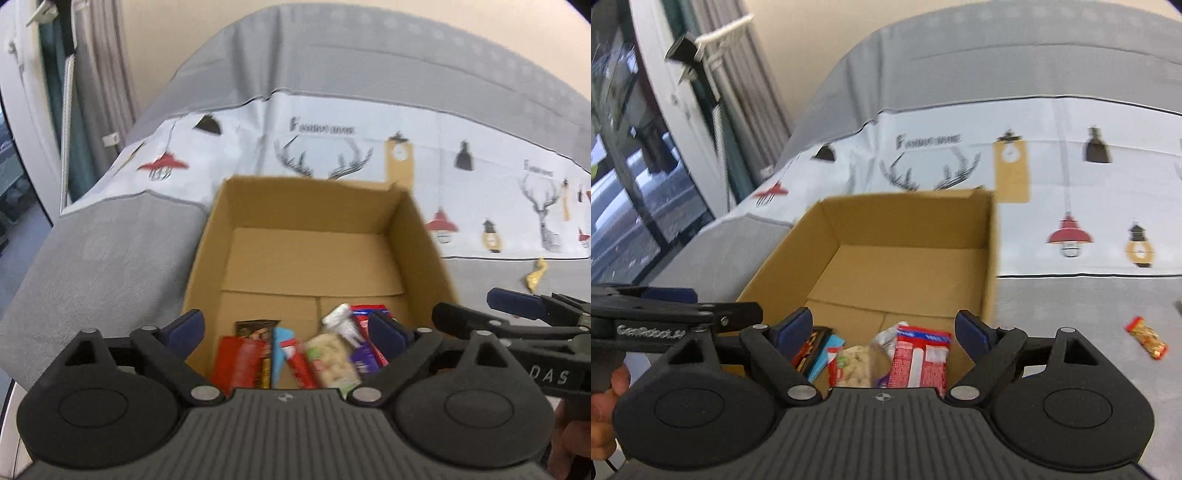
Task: Organize snacks
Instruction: 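Grasp the small gold candy with the left tool while the right tool grasps the yellow bar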
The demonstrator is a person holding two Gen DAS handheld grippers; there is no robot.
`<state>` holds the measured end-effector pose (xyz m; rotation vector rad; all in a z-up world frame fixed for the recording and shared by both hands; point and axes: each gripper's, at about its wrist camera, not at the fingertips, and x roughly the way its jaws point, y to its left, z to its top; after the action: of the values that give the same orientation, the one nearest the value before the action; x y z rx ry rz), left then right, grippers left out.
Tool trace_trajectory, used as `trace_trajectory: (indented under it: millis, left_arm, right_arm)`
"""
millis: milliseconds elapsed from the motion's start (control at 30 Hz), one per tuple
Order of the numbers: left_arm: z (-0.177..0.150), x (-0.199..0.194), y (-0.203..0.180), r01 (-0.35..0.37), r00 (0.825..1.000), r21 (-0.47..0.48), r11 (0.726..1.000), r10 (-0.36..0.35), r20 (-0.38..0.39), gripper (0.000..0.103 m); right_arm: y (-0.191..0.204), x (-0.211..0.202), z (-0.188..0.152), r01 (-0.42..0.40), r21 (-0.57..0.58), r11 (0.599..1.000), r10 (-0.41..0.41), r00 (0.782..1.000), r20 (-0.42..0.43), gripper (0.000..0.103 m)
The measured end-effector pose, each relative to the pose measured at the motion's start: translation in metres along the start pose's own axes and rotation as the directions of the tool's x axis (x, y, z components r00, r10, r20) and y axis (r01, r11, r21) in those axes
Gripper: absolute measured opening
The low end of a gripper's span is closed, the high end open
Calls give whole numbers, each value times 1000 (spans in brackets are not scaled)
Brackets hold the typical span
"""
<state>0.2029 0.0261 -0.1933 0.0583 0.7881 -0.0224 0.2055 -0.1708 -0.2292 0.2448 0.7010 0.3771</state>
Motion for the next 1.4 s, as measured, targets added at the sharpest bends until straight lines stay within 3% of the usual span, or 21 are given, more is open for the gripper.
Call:
trace_trajectory:
  millis: [367,567,700,767,867,1000,1133,1200,1333,1367,1400]
  left_arm:
    - [-6,-18,-102,104,993,133,986,-110,42,98]
    - [-8,9,-152,176,984,137,975,-176,-14,98]
    - [-8,32,-185,246,969,141,959,-241,-50,98]
    - [-10,49,-203,255,966,149,956,-246,-77,91]
    - [-12,84,-231,303,947,125,945,-284,-148,77]
    - [-19,139,-263,315,929,61,947,-295,-224,72]
    - [-17,188,-290,361,888,-66,930,-365,-280,73]
    - [-13,206,-308,371,885,-67,926,-375,-276,75]
    - [-7,242,-341,347,892,-28,937,-340,-300,74]
    - [-8,250,-346,353,886,-25,935,-343,-313,62]
    - [-9,257,-351,363,881,-13,932,-348,-319,59]
  right_arm:
    - [-68,-87,-16,58,104,993,-71,989,129,86]
    - [-116,-110,-32,121,161,979,-146,978,150,86]
    - [-159,-115,-41,158,221,962,-194,969,153,86]
    - [-182,-114,-47,169,248,954,-212,964,158,86]
    - [-217,-104,-53,189,272,944,-235,961,147,86]
    - [-264,-91,-56,218,324,921,-272,953,131,85]
    - [-302,-73,-54,218,336,916,-272,954,125,83]
    - [-325,-57,-51,221,351,910,-270,958,97,79]
    - [-367,-25,-45,222,458,861,-274,961,48,75]
    - [-373,-17,-43,231,463,856,-280,959,39,75]
    - [-378,-8,-40,242,464,852,-286,958,25,75]
